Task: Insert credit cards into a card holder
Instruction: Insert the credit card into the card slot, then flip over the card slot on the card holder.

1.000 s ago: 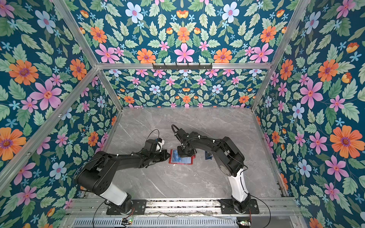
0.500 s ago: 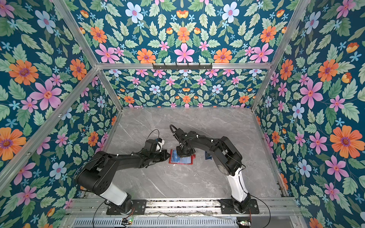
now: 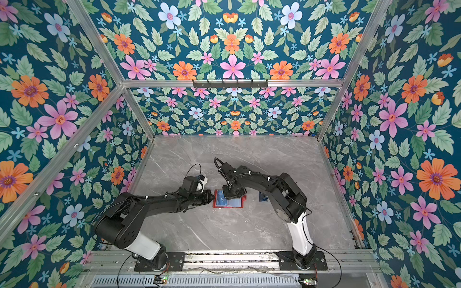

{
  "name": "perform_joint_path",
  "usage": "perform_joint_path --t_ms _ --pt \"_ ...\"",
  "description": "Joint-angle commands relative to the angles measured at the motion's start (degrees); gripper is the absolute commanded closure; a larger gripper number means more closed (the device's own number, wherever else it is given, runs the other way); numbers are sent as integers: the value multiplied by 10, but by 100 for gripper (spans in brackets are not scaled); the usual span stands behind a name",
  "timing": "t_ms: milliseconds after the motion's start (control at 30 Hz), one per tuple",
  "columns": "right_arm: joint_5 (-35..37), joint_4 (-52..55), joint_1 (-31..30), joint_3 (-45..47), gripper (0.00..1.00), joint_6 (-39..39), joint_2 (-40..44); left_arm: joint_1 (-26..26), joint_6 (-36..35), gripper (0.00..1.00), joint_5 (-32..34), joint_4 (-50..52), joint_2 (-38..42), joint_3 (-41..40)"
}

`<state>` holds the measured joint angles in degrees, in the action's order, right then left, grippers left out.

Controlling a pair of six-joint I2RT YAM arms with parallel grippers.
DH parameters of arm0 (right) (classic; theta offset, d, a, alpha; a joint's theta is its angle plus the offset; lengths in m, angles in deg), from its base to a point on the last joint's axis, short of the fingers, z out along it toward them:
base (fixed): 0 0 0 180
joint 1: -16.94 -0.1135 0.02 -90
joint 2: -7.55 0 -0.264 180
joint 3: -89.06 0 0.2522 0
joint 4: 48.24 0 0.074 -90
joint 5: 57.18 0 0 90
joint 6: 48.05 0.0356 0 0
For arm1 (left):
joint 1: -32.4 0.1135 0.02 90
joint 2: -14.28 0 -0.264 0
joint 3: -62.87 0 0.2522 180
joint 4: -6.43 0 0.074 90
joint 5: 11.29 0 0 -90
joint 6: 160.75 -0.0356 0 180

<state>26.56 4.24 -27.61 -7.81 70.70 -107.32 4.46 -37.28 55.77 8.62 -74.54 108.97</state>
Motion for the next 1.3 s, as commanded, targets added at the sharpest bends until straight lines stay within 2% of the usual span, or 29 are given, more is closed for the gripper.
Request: perform_joint_path --t_ms 0,67,233,433,833,1267 --pt "27 1 3 16 63 8 27 -4 -20 90 32 52 26 14" --pt "25 -8 8 31 65 11 43 -10 -24 78 42 65 41 26" --pt "14 -14 20 53 70 10 52 -40 -35 70 42 74 42 58" --pt "10 -19 26 69 75 11 44 -67 -34 70 60 80 15 85" --pt "23 -30 34 102 82 22 37 -100 -23 72 -22 7 -73 117" --pt "26 -27 34 98 83 22 35 -105 -15 75 -37 -12 -122 136"
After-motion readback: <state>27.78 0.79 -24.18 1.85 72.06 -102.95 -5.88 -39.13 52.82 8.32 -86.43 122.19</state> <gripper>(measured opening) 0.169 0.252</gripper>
